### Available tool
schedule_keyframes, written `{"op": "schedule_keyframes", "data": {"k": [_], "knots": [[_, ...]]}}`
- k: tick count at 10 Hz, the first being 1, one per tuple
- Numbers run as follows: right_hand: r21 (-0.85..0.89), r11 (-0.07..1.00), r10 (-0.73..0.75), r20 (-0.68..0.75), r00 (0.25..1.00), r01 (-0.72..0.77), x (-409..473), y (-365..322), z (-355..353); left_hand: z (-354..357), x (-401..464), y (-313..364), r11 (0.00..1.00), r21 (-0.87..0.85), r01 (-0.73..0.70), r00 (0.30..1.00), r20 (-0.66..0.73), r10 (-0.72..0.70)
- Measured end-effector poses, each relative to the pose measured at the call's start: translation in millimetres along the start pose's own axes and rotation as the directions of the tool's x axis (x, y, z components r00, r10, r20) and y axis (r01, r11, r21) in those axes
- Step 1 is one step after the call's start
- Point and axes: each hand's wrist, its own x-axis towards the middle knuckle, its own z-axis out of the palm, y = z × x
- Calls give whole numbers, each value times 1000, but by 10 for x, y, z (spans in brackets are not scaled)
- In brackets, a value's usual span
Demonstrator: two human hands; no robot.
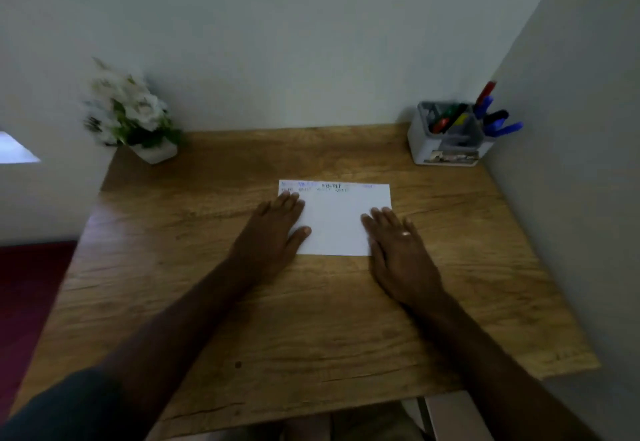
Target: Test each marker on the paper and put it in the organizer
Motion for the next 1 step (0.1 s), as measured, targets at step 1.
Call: {"op": "schedule_keyframes", "data": {"k": [1], "knots": [[47,998,34,85,996,-38,33,-81,-237,-209,-26,68,998,52,25,998,51,-27]]}}
